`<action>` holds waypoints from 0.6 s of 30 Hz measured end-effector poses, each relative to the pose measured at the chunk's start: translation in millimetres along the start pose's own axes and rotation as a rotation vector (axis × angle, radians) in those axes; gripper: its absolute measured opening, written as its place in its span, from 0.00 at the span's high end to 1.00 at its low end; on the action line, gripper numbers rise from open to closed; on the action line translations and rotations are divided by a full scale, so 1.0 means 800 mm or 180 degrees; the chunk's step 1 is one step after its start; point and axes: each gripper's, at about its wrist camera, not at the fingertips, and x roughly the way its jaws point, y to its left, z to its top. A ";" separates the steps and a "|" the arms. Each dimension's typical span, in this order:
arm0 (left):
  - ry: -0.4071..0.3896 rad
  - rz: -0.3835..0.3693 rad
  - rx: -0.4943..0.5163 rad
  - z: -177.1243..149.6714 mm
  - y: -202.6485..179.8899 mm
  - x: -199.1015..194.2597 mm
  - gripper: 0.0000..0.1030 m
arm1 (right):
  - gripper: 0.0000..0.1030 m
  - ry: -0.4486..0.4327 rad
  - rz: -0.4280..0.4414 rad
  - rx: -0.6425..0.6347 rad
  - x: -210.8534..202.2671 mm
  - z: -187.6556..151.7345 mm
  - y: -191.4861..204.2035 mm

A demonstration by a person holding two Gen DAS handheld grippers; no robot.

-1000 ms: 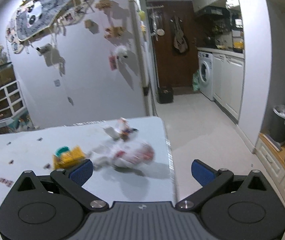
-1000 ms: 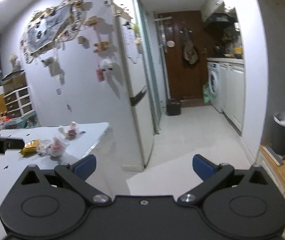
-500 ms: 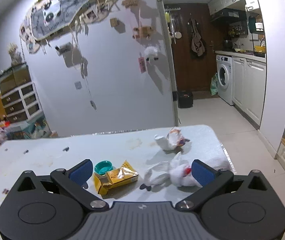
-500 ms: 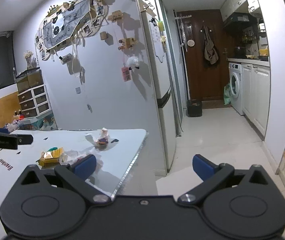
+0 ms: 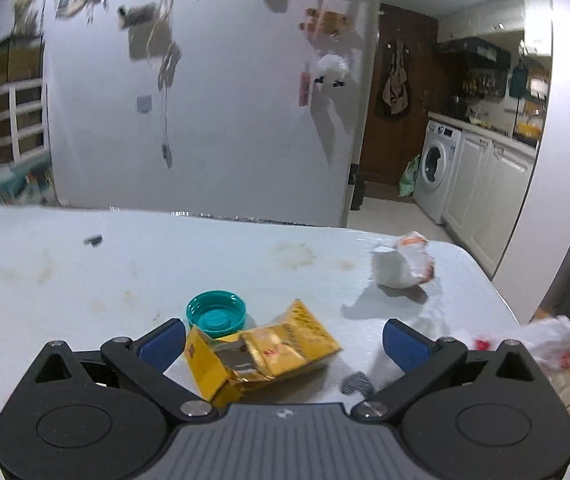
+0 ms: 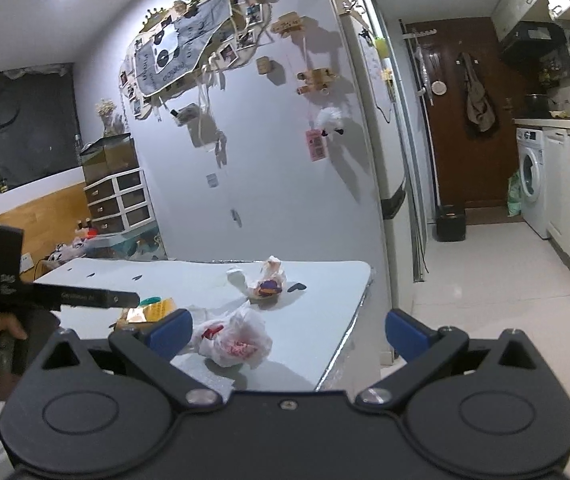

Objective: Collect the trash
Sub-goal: 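Lower the left tool toward the yellow packet while the right tool approaches the white plastic bag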

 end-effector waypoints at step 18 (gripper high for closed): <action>0.0177 -0.0889 -0.0171 -0.039 0.021 0.014 0.00 | 0.00 0.0103 0.0264 0.0045 0.057 -0.010 -0.016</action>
